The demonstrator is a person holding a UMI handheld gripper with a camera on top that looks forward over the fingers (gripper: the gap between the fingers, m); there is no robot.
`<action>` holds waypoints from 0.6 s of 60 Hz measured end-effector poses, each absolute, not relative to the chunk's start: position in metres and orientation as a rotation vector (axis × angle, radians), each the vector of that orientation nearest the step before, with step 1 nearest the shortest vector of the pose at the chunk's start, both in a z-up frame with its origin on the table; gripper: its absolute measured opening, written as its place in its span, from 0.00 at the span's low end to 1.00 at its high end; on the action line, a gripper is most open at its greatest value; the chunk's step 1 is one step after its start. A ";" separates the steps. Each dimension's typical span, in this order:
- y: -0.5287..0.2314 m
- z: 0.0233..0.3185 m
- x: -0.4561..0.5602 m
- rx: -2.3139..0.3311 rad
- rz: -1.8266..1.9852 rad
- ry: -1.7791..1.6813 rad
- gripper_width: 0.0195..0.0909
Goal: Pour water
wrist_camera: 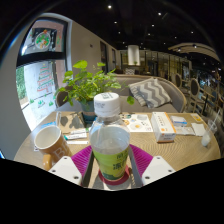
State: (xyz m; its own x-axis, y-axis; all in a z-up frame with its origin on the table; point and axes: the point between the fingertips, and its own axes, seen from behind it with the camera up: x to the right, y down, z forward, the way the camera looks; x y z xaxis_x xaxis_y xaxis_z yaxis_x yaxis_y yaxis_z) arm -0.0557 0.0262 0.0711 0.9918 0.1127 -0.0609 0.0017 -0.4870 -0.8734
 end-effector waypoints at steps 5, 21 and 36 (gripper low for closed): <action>0.016 0.073 -0.053 -2.115 0.113 -0.074 0.95; -0.066 0.122 -0.055 -2.229 0.055 0.030 0.93; -0.198 0.182 -0.085 -2.321 0.000 0.112 0.92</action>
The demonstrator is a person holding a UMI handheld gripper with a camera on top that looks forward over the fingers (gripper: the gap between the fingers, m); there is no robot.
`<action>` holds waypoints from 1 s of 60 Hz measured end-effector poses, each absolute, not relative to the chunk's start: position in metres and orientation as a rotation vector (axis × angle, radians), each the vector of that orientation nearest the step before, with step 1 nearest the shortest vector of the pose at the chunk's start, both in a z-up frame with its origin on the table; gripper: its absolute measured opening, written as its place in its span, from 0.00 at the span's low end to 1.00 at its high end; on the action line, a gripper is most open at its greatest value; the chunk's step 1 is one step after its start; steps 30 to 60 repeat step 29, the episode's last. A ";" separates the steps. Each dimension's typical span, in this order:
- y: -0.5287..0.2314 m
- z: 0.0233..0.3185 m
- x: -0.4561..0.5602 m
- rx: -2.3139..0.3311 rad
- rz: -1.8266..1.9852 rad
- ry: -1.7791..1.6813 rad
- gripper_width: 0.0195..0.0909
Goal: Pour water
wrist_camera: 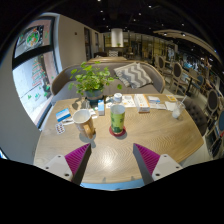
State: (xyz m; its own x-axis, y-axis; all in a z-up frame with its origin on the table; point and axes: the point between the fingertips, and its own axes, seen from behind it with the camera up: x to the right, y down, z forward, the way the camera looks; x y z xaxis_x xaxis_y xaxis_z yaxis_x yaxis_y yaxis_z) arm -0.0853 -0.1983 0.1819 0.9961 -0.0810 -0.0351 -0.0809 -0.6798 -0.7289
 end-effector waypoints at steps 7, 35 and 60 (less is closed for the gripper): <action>-0.241 0.194 -0.100 -2.334 -0.002 0.155 0.92; -0.279 0.219 -0.123 -2.322 -0.050 0.158 0.92; -0.279 0.219 -0.123 -2.322 -0.050 0.158 0.92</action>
